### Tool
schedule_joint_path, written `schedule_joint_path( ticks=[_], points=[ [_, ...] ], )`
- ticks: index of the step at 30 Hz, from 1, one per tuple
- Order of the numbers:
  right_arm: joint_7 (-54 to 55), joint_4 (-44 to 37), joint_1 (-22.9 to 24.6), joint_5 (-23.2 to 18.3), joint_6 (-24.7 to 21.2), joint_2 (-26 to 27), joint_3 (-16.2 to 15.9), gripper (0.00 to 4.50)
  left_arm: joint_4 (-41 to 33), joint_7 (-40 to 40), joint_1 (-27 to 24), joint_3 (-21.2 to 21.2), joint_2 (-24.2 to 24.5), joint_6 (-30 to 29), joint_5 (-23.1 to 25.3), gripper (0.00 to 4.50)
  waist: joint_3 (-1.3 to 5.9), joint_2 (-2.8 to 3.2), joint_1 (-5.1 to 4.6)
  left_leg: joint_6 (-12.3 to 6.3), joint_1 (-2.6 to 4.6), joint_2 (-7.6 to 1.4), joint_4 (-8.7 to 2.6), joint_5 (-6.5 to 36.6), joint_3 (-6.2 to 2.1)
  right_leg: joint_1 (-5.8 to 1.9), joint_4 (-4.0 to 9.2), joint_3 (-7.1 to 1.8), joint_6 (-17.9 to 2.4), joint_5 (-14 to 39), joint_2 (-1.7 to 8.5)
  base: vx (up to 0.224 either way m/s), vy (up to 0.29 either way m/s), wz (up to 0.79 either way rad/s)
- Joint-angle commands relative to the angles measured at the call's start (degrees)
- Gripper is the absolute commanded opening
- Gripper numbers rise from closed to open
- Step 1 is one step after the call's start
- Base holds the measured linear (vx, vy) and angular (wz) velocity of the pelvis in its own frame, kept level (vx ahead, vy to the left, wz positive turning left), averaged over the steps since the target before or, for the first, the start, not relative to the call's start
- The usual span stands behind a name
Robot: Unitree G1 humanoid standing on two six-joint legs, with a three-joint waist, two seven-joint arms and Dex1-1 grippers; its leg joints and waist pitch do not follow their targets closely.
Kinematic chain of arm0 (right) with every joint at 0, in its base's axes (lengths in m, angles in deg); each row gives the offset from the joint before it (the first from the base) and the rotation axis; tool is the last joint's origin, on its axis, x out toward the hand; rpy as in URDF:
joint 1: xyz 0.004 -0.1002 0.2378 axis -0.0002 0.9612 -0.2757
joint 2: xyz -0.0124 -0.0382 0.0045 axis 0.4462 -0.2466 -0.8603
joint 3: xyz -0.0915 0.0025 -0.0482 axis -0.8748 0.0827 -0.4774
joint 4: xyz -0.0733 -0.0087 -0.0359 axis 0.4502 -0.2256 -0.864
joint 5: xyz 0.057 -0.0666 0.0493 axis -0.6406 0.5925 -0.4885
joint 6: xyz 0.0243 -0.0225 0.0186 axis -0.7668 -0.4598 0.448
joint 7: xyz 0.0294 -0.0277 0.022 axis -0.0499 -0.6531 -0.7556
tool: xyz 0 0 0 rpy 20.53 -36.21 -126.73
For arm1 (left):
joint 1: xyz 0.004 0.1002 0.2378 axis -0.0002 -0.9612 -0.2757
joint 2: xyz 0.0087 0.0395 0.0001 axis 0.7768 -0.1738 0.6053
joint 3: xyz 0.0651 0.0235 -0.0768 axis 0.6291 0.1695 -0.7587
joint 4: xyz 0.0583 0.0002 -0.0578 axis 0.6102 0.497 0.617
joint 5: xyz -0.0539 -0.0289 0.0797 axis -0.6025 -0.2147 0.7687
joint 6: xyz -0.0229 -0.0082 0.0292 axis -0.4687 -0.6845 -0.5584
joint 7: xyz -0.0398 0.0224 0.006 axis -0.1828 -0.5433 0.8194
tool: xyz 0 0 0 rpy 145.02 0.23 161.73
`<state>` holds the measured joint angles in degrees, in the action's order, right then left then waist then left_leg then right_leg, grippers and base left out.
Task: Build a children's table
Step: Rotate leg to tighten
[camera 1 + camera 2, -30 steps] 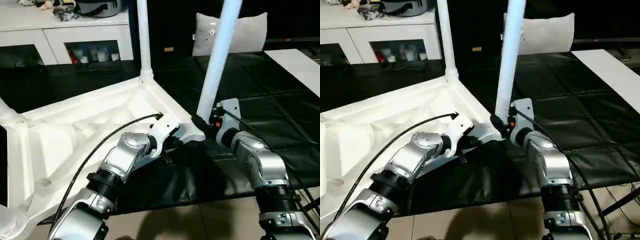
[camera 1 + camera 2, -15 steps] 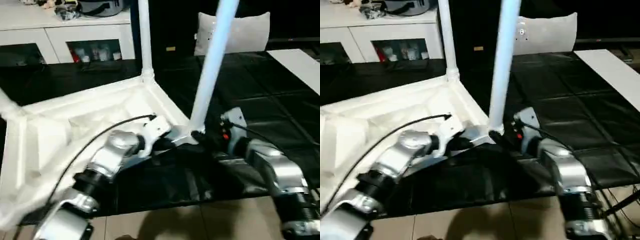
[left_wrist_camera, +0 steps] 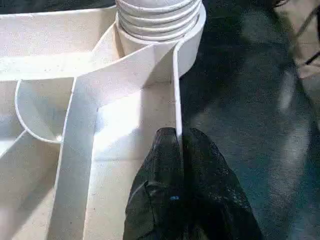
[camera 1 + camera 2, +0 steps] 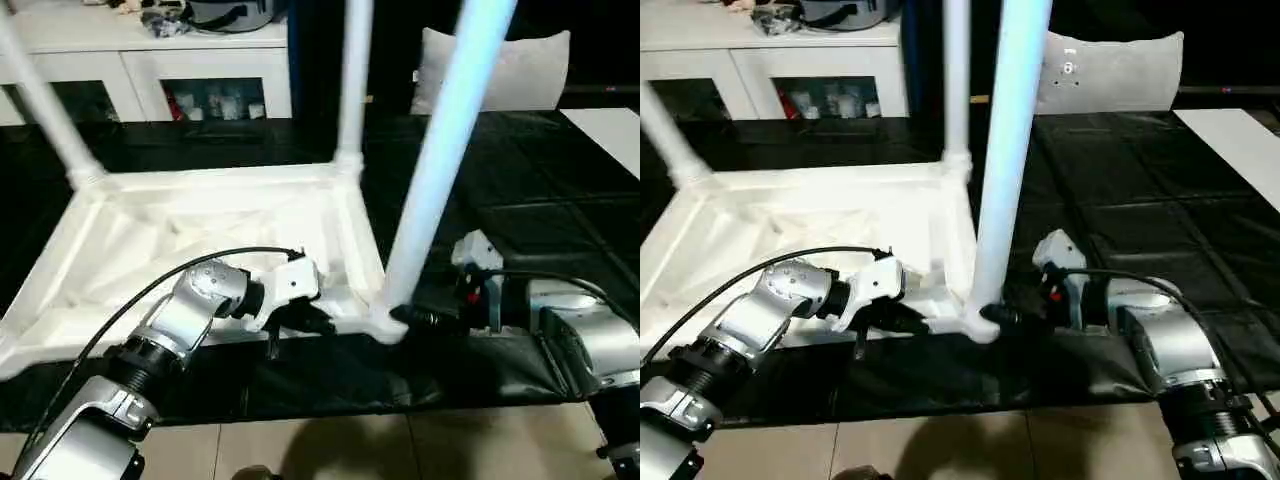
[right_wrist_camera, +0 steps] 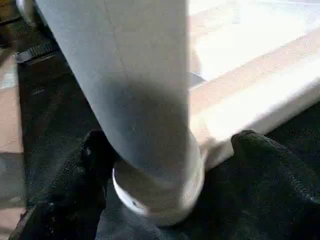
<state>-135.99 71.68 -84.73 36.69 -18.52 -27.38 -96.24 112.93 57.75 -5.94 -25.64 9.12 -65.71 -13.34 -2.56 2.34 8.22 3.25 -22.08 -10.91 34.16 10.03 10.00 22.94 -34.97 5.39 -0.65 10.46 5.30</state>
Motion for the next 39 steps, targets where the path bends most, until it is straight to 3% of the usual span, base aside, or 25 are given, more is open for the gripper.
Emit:
schedule_joint_path(
  ticks=[1, 6, 7, 15, 20, 23, 26, 27, 30, 31, 34, 36, 37, 39],
  points=[
    [-1.34, -0.96, -0.33, -1.16, -0.12, -0.27, -0.60, 3.64, -1.82, 2.16, -0.33, 1.26, 0.31, 1.10, -0.13, 0.00, 3.66, -0.73, -0.22, -2.73, 1.17, -2.67, -4.00, 12.56, -0.58, -2.75, 4.48, -2.99, -11.42, 14.43, 3.88, 0.000, 0.000, 0.00],
    [-4.19, -2.16, 0.13, -2.54, -1.48, 0.37, -1.28, 3.17, -1.55, 2.85, -0.21, 1.05, 0.55, 1.37, -0.47, 0.00, 3.80, -0.78, -0.09, -3.01, 0.91, -2.63, -3.94, 11.37, -0.65, -2.89, 4.20, -2.94, -11.43, 12.69, 3.81, 0.000, 0.000, 0.00],
    [-4.31, -2.24, 0.16, -2.66, -1.61, 0.43, -1.40, 3.11, -1.50, 2.96, -0.22, 1.02, 0.61, 1.45, -0.49, 0.00, 3.77, -0.57, -0.07, -3.02, 0.88, -2.61, -3.93, 11.45, -0.66, -2.85, 4.22, -2.94, -11.46, 12.78, 3.81, 0.000, 0.000, 0.00],
    [-5.08, -3.02, 0.84, -3.80, -2.99, 0.46, -1.89, 2.41, -1.07, 3.09, -0.15, 0.91, 0.55, 1.70, -0.37, 0.00, 3.76, -0.61, -0.04, -2.48, 1.05, -2.60, -3.99, 12.13, -0.63, -2.81, 4.40, -2.93, -11.35, 13.76, 3.81, 0.000, 0.000, 0.00],
    [-5.07, -4.49, 1.80, -4.57, -4.03, 0.76, -1.69, 2.21, -1.04, 2.46, -0.27, 0.46, 0.28, 0.95, -0.67, 0.00, 3.77, -0.64, 0.09, -2.31, 1.02, -2.63, -4.03, 12.04, -0.68, -2.82, 4.35, -2.96, -11.13, 13.67, 3.84, 0.000, 0.000, 0.00],
    [2.82, -5.68, 2.71, -4.19, -7.77, 3.60, 0.13, 2.12, -1.50, -4.10, -0.27, -2.14, -2.36, -4.81, -1.06, 0.00, 3.65, -0.74, 0.04, -2.11, 1.06, -2.70, -4.17, 11.82, -0.70, -2.77, 4.37, -3.01, -10.96, 14.30, 3.85, 0.000, 0.000, 0.00],
    [7.71, -4.86, 2.33, -2.50, -7.49, 5.47, 0.59, 2.09, -1.25, -7.84, -0.01, -3.52, -3.98, -6.82, -0.96, 0.00, 3.37, -0.89, -0.46, -0.85, 1.13, -2.34, -4.30, 14.18, -0.78, -2.70, 5.08, -2.83, -9.32, 20.19, 3.97, 0.000, 0.000, 0.00],
    [14.88, -3.08, 0.99, -0.49, -8.56, 8.49, 1.65, 2.08, -1.06, -12.90, 0.67, -5.56, -6.59, -10.75, -1.40, 0.00, 3.28, -0.86, -0.79, -0.27, 1.17, -2.29, -4.39, 14.73, -0.81, -2.50, 5.31, -2.85, -8.45, 22.07, 3.88, 0.000, 0.000, 0.00],
    [24.15, -0.48, -1.15, 1.53, -10.90, 12.55, 3.47, 2.04, -0.85, -19.18, 1.66, -8.01, -9.90, -15.75, -1.88, 0.00, 3.28, -0.90, -1.86, 0.51, 1.03, -2.05, -4.50, 15.57, -1.07, -2.65, 5.46, -2.56, -7.79, 23.84, 3.86, 0.000, 0.000, 0.00],
    [29.99, 1.12, -2.62, 2.23, -12.21, 14.90, 5.41, 2.04, -0.61, -21.96, 2.28, -8.94, -11.39, -16.95, -1.77, 0.00, 3.24, -0.91, -2.23, 0.60, 0.90, -2.00, -4.48, 15.60, -1.08, -2.67, 5.46, -2.56, -7.65, 23.87, 3.79, 0.000, 0.000, 0.00],
    [38.92, 3.84, -4.95, 5.31, -10.49, 18.42, 6.45, 2.04, 0.55, -28.88, 3.81, -10.63, -14.76, -17.89, -0.78, 0.00, 3.57, -0.94, -3.48, 0.47, 0.64, -1.70, -4.22, 13.44, -1.03, -2.70, 5.49, -2.54, -7.71, 20.83, 3.63, 0.000, 0.000, 0.00],
    [39.78, 3.88, -5.03, 6.04, -8.90, 18.96, 5.81, 2.04, 0.87, -30.36, 4.13, -10.57, -15.44, -17.78, -0.21, 0.00, 3.83, -0.85, -3.45, -0.47, 0.61, -1.77, -4.02, 11.35, -0.89, -2.80, 5.08, -2.69, -8.30, 16.27, 3.49, 0.000, 0.000, 0.00],
    [39.66, 3.87, -5.04, 5.21, -8.68, 19.61, 6.25, 2.54, 0.86, -31.00, 4.16, -10.64, -15.81, -17.84, -0.13, 0.00, 3.83, -0.93, -3.46, -0.98, 0.61, -1.77, -3.97, 10.72, -0.79, -2.78, 5.00, -2.74, -8.72, 14.67, 3.40, 0.000, 0.000, 0.00],
    [38.67, 3.21, -4.76, 4.37, -8.65, 20.32, 6.65, 2.66, 0.22, -30.95, 3.95, -10.45, -16.02, -17.46, 0.03, 0.00, 4.05, -0.91, -3.16, -2.69, 0.44, -1.66, -3.68, 8.07, -0.63, -3.11, 4.45, -2.81, -10.17, 9.64, 3.41, 0.000, 0.000, 0.00]
  ],
)
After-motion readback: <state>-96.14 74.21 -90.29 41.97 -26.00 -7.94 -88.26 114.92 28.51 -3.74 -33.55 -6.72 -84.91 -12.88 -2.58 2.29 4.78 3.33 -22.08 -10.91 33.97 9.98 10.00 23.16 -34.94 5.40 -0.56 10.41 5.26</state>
